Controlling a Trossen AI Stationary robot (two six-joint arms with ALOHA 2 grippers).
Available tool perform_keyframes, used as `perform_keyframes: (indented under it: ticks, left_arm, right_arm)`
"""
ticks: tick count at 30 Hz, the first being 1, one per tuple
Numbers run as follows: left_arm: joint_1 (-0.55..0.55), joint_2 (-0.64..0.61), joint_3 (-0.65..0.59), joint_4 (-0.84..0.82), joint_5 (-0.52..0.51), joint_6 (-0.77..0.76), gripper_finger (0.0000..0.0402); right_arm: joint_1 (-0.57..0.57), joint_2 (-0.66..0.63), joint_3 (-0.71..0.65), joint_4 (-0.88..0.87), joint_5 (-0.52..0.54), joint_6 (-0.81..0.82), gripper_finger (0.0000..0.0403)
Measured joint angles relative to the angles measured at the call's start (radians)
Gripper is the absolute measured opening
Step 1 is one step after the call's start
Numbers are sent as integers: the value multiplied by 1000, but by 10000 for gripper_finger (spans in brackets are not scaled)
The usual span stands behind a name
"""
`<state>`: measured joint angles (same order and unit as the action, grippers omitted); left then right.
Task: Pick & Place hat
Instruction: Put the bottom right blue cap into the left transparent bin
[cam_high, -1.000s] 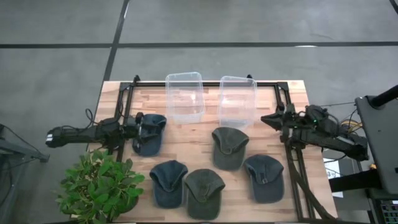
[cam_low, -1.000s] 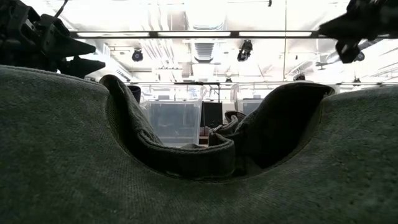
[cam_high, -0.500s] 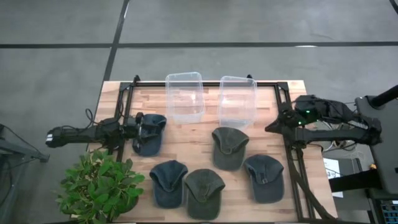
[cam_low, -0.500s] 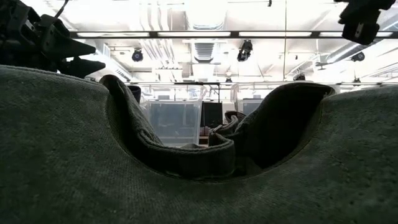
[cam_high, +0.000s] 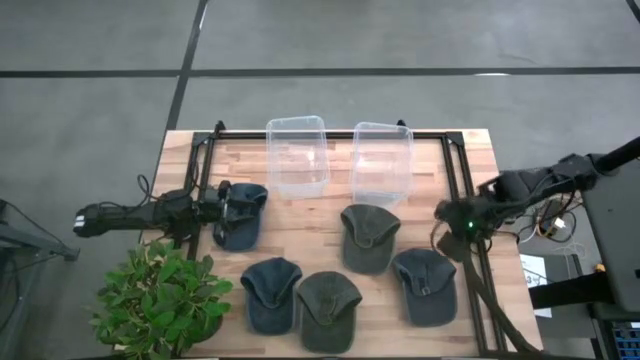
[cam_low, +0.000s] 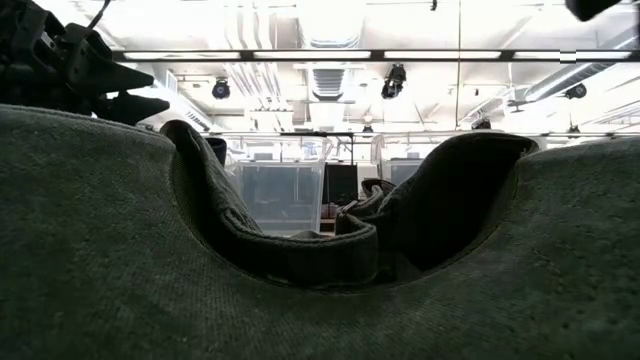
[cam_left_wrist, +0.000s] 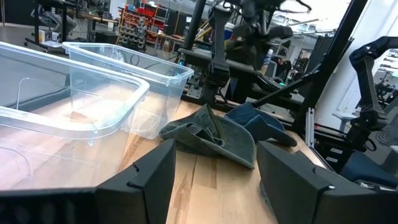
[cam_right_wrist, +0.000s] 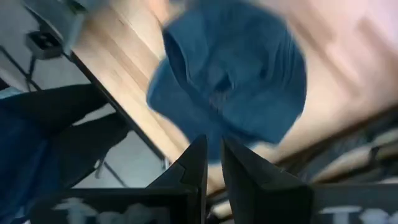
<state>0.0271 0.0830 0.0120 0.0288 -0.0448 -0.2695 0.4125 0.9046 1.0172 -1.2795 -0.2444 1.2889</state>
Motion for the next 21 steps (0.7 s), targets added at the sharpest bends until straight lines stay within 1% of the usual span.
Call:
perform_keyframes:
  ticks: [7, 11, 13, 15, 18, 21]
  left_arm:
    - [0, 0, 0, 0, 0, 0, 218]
    - [0, 0, 0, 0, 0, 0, 218]
    - [0, 0, 0, 0, 0, 0, 218]
    - [0, 0, 0, 0, 0, 0, 218]
    - [0, 0, 0, 0, 0, 0, 218]
    - [0, 0, 0, 0, 0, 0, 218]
  right_arm:
    - [279, 71, -13, 5, 15, 355, 43]
    - [409, 111, -19, 5, 105, 535, 43]
    - [456, 131, -20, 8, 140, 623, 43]
    - [489, 149, -20, 12, 147, 687, 43]
    - [523, 179, -20, 15, 149, 730, 49]
    - [534, 208, -23, 31, 150, 734, 66]
